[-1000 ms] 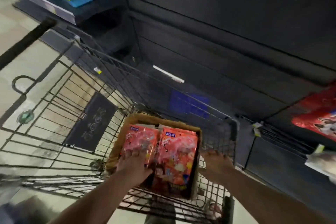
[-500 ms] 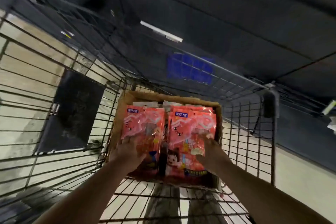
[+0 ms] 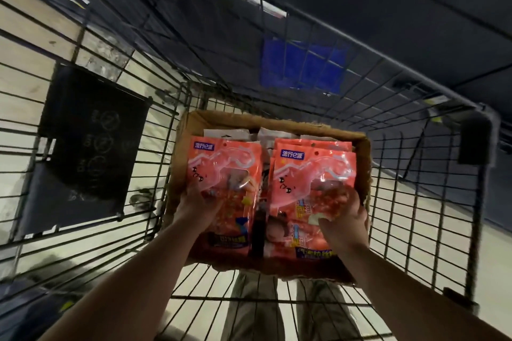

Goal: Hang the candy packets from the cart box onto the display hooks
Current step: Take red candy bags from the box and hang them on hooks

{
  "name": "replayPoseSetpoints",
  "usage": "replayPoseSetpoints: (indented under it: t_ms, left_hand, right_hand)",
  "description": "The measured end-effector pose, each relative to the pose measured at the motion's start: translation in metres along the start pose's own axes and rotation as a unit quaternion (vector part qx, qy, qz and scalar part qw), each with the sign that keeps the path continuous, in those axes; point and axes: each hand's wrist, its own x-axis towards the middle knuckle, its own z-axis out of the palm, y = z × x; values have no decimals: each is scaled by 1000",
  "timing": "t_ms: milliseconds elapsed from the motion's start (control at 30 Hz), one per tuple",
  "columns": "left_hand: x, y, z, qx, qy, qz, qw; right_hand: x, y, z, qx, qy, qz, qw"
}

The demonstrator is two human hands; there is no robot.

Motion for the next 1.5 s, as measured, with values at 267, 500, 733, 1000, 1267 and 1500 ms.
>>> replayPoseSetpoints:
  t_ms: [267,500,733,1000,1267,1500]
  left_hand:
    - [15,2,6,-6,14,-51,999]
    - [17,-1,10,-14,23,-46,999]
    - [4,0,1,-127,9,-60,990]
    - [-25,3,-7,-279,-39,-16,959]
    - [-82,29,-39,-348,-7,30,937]
    - [-125,47,-68,-373,-43,75,924]
  right_hand:
    - [-3,6,6,62,7,5,998]
    - [8,12,5,128,34,-1,991]
    - [10,16,2,159,-65,17,985]
    - [-2,6,-11,230,-89,-1,969]
    - [-30,-1,-63,293,-59,-35,954]
    - [-67,-2,-110,366,-53,-57,927]
